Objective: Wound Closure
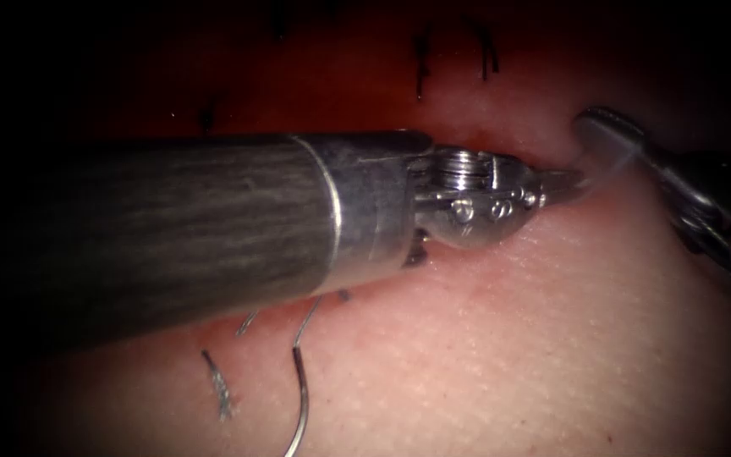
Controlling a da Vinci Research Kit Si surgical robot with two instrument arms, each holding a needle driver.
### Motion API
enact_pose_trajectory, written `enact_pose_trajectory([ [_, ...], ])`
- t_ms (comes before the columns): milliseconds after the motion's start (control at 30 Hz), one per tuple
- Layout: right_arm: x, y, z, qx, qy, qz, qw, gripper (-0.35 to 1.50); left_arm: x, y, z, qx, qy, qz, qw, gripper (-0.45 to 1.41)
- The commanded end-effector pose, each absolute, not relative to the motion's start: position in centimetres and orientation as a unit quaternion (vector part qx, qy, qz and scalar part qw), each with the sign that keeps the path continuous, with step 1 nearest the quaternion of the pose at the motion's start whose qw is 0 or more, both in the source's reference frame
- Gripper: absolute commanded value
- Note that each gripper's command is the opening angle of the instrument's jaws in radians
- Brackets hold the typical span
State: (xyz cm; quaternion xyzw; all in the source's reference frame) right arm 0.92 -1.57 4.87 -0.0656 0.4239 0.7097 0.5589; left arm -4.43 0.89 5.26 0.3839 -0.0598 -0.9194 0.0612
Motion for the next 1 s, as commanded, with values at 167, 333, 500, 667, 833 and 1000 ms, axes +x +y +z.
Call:
enact_pose_trajectory([
  [167, 1.05, -1.61, 5.08, -0.056, 0.422, 0.722, 0.546, 0.66, -4.53, 0.96, 5.3, 0.387, -0.061, -0.918, 0.06, -0.45],
  [333, 1.05, -1.62, 5.17, -0.055, 0.412, 0.741, 0.528, 0.79, -4.56, 0.94, 5.31, 0.392, -0.06, -0.916, 0.062, -0.45],
  [500, 1.02, -1.62, 5.19, -0.071, 0.387, 0.753, 0.528, 0.91, -4.57, 0.9, 5.32, 0.391, -0.055, -0.916, 0.067, -0.45],
  [667, 1.17, -1.69, 5.16, -0.113, 0.339, 0.762, 0.54, 0.93, -4.64, 0.92, 5.34, 0.393, -0.048, -0.916, 0.071, -0.45],
  [833, 1.23, -1.74, 5.18, -0.163, 0.304, 0.757, 0.556, 1.28, -4.71, 0.91, 5.34, 0.394, -0.043, -0.915, 0.076, -0.45],
  [1000, 1.24, -1.75, 5.19, -0.167, 0.301, 0.758, 0.554, 1.21, -4.73, 0.91, 5.33, 0.395, -0.035, -0.914, 0.079, -0.45],
])
